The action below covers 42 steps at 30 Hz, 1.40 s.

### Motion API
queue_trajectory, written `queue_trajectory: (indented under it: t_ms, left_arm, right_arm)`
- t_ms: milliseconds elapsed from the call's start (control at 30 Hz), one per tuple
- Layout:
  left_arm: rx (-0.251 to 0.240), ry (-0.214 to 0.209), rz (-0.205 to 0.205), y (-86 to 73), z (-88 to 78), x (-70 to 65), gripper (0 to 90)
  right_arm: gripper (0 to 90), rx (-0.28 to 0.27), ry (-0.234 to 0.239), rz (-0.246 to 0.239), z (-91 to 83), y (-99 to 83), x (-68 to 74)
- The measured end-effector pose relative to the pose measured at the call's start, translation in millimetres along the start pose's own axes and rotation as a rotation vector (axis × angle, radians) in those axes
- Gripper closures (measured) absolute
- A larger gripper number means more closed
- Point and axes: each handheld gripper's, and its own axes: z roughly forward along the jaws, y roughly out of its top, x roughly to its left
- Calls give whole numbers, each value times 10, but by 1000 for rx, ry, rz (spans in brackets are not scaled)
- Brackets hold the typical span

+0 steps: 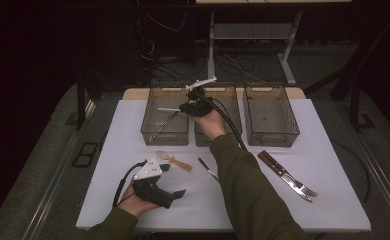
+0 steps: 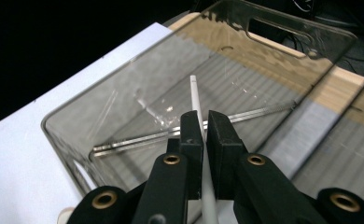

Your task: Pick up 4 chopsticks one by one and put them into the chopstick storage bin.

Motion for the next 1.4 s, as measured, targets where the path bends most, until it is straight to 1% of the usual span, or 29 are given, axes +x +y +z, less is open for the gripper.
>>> queue_trajectory:
  t_ms: [67, 167, 200, 300, 367, 400, 433, 467, 500, 600, 667, 733, 833, 867, 967, 1133, 1200, 1233, 1267, 1300, 1333, 1367, 1400]
  left_arm:
    - [0, -2, 1, 1, -2, 2, 0]
    - [-2, -3, -2, 2, -3, 0, 0]
    - [-2, -2, -3, 2, -5, -2, 0]
    - [-4, -3, -2, 5, -8, -2, 0]
    - [-6, -4, -1, 7, -7, -2, 0]
    - [-7, -4, -1, 7, -6, -2, 0]
    - [-6, -4, 0, 7, -6, -1, 0]
    - [-4, -4, 1, 8, -7, -1, 0]
    - [-5, -3, 1, 7, -9, -1, 0]
    - [-5, -2, 2, 9, -12, -3, 0]
    - [-4, -1, 3, 9, -12, -1, 0]
    - [-3, 0, 2, 8, -10, 0, 0]
    - [-3, 0, 6, 8, -10, -1, 0]
    - [-2, 0, 7, 9, -11, -1, 0]
    - [-1, 1, 14, 9, -10, 4, 0]
    - [0, 1, 14, 10, -9, 0, 0]
    - [2, 2, 10, 9, -9, -2, 0]
    - [2, 2, 9, 9, -8, -3, 0]
    - [4, 2, 10, 8, -9, -2, 0]
    - [3, 2, 10, 8, -7, -2, 0]
    - [3, 4, 8, 8, -7, -3, 0]
    - [4, 4, 10, 8, -7, -2, 0]
    - [4, 5, 11, 8, -7, -2, 0]
  right_arm:
    - [855, 0, -8, 2, 54, 31, 20]
    - [855, 5, -2, 10, 132, 50, 23]
    - [854, 9, 3, 19, 162, 52, 29]
    - [854, 23, -15, 14, 260, 52, 42]
    - [852, 22, -11, 18, 295, 47, 46]
    - [845, 24, -7, 13, 315, 41, 51]
    - [841, 21, -12, 8, 327, 36, 59]
    - [780, 18, -23, -3, 328, 34, 60]
    - [711, 12, -27, -2, 326, 35, 64]
    - [624, 0, -5, 3, 294, 50, 61]
    - [580, -4, 23, 9, 257, 58, 56]
    - [517, 4, 45, 9, 229, 57, 55]
    - [453, 6, 71, 6, 186, 49, 55]
    - [453, 0, 80, 12, 161, 41, 61]
    - [445, -16, 98, 5, 109, 9, 72]
    - [427, -3, 116, -19, 17, -83, 88]
    - [455, -3, 124, -28, -27, -114, 101]
    - [460, -2, 119, -39, -45, -126, 109]
    - [480, -1, 116, -49, -68, -144, 121]
    - [513, 5, 124, -55, -92, -160, 124]
    - [550, 9, 118, -68, -117, -177, 130]
    - [598, 15, 108, -79, -155, -199, 138]
    - [688, 25, 109, -82, -183, -216, 139]
